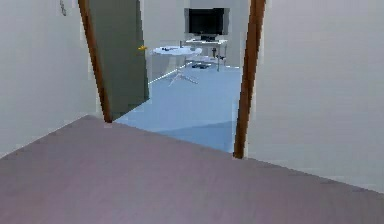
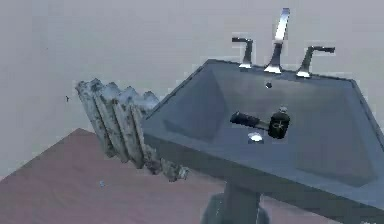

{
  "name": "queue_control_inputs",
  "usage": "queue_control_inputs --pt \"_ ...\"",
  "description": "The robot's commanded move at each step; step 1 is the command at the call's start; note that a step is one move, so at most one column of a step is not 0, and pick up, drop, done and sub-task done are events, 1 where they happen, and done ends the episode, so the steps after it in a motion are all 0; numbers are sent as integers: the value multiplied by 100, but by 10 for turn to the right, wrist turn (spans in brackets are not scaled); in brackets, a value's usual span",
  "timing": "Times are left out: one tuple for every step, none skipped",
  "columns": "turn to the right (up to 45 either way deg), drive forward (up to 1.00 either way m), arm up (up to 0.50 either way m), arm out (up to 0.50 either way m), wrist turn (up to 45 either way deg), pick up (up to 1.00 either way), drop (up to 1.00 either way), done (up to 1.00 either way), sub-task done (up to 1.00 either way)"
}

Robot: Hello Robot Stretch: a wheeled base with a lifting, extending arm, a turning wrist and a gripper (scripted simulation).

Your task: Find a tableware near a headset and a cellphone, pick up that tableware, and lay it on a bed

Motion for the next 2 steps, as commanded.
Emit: queue_control_inputs --pt "0 100 0 0 0 0 0 0 0" --pt "0 100 0 0 0 0 0 0 0"
